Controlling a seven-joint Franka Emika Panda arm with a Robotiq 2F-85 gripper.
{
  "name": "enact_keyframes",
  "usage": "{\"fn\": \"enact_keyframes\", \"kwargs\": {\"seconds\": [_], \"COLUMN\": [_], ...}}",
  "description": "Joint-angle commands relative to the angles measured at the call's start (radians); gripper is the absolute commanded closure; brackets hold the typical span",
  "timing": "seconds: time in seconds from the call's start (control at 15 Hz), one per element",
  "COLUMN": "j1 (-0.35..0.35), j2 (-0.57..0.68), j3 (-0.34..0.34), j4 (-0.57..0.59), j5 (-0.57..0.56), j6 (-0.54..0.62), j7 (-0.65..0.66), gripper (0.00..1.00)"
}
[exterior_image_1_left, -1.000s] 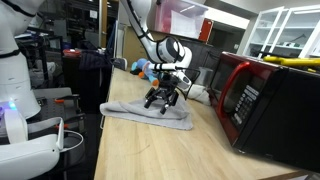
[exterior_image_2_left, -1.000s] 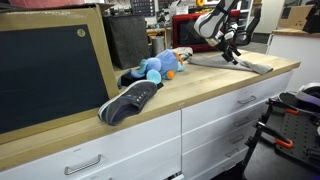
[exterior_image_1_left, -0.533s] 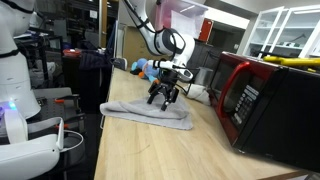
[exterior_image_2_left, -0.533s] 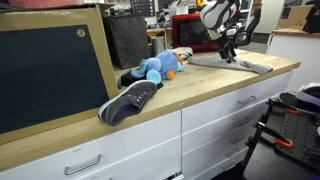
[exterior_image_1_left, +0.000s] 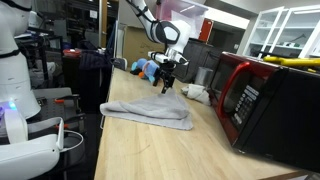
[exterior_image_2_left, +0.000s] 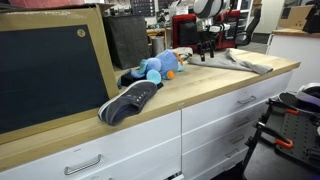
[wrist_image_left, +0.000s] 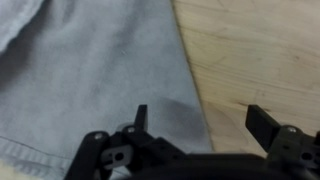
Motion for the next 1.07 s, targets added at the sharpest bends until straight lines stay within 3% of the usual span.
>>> {"fn": "enact_keyframes", "kwargs": {"seconds": [0.0, 0.47, 0.73, 1.0], "j1": [0.047, 0.157, 0.216, 0.216], "j2": [-0.010, 0.044, 0.092, 0.116], "j3": [0.010, -0.027, -0.108, -0.146], "j4": [-0.026, -0.013, 0.021, 0.039], "j5": [0.057, -0.014, -0.159, -0.227], "j6": [0.135, 0.397, 0.405, 0.401], "j7": [0.097, 0.291, 0.387, 0.398], "gripper": [0.00, 0.00, 0.00, 0.00]}}
